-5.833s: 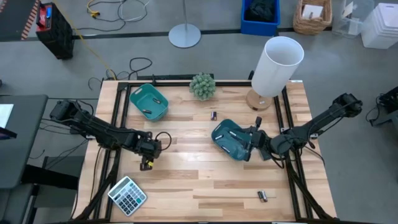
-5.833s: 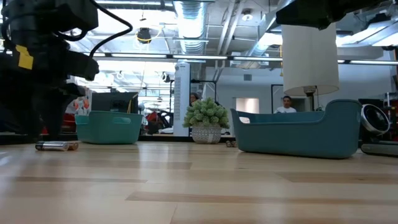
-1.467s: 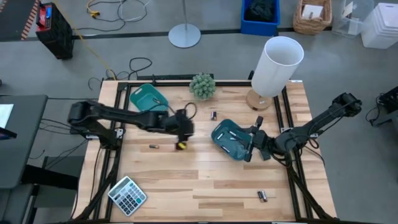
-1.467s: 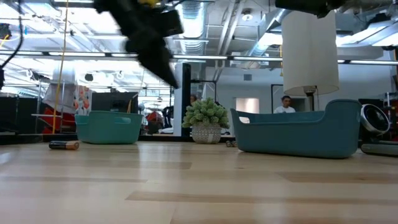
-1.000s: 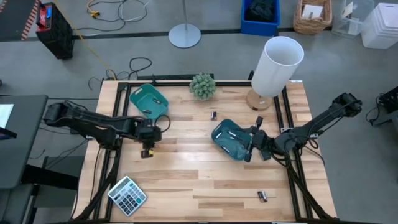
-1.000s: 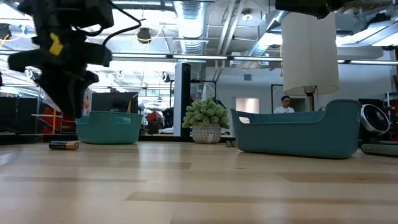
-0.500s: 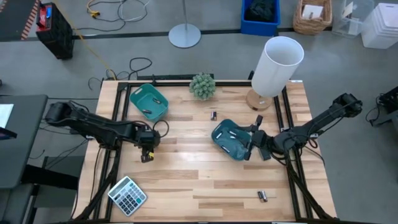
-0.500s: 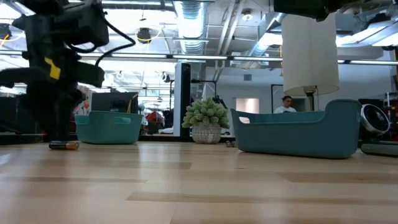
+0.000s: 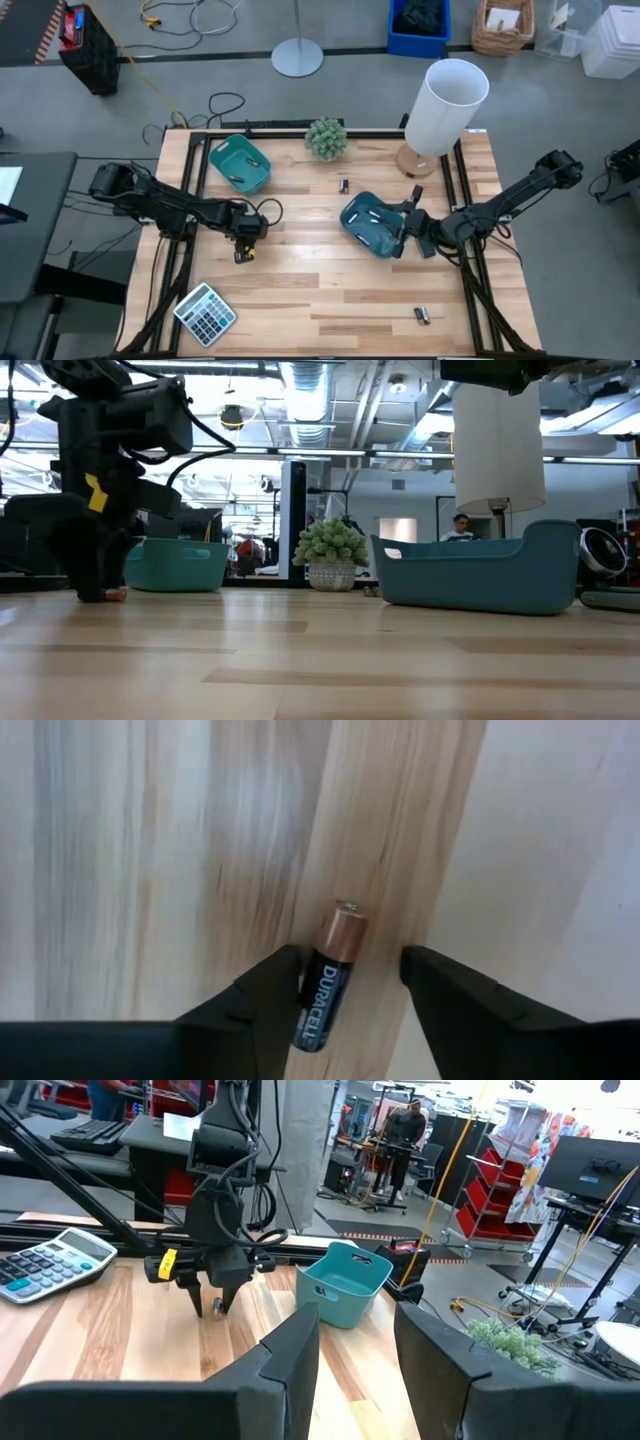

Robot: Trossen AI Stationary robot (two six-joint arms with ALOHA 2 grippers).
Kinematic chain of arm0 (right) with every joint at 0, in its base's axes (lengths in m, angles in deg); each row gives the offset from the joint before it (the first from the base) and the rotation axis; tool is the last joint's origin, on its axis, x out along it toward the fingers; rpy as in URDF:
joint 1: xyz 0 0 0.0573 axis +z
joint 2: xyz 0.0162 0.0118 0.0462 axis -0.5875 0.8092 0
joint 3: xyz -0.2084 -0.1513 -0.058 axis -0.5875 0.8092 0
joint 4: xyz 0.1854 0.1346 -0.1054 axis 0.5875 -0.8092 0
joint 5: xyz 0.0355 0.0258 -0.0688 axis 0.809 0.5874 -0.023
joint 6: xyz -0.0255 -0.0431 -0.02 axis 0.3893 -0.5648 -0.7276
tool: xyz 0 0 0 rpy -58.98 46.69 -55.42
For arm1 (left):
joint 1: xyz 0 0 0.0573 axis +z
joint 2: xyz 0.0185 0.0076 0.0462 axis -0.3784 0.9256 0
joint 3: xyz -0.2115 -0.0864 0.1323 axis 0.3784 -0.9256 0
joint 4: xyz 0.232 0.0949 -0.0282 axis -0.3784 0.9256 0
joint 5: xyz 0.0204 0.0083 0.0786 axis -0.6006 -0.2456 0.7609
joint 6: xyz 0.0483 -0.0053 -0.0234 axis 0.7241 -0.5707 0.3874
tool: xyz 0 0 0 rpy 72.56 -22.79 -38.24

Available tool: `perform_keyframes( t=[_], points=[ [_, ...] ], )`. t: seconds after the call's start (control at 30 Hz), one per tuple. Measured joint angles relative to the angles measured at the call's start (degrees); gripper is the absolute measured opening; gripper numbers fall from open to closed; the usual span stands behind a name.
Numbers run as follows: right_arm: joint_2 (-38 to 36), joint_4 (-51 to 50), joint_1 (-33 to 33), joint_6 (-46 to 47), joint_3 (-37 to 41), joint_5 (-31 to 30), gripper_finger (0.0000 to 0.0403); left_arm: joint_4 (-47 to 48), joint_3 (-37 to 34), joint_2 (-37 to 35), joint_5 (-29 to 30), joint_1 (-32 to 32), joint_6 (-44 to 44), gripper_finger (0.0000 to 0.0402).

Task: Sort batteries
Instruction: Put the black battery into the green bin

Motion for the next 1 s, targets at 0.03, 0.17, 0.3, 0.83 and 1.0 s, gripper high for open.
perform_keyframes(
  t=[0.03, 0.17, 0.3, 0.83, 1.0],
  points=[
    [0.01, 0.00, 0.00, 0.01, 0.00, 0.00, 0.0150, 0.00, 0.02, 0.06, -0.02, 0.00, 0.00, 0.0171],
    [0.00, -0.08, 0.00, 0.02, 0.00, 0.00, 0.0150, -0.54, -0.10, -0.39, -0.25, -0.01, -0.30, 0.0121],
    [0.00, -0.18, 0.00, 0.04, 0.00, 0.00, 0.0150, -1.12, -0.26, -0.87, -0.62, 0.69, -1.14, 0.0061],
    [0.00, -0.50, 0.00, 0.42, 0.00, 0.00, 0.0150, 0.82, 11.12, -0.53, 8.45, 2.19, 5.27, 0.0037],
    [0.00, -0.82, 0.00, 0.46, 0.00, 0.00, 0.0150, 2.73, 16.82, -1.00, 16.97, 6.13, 6.06, 0.0037]
  ],
)
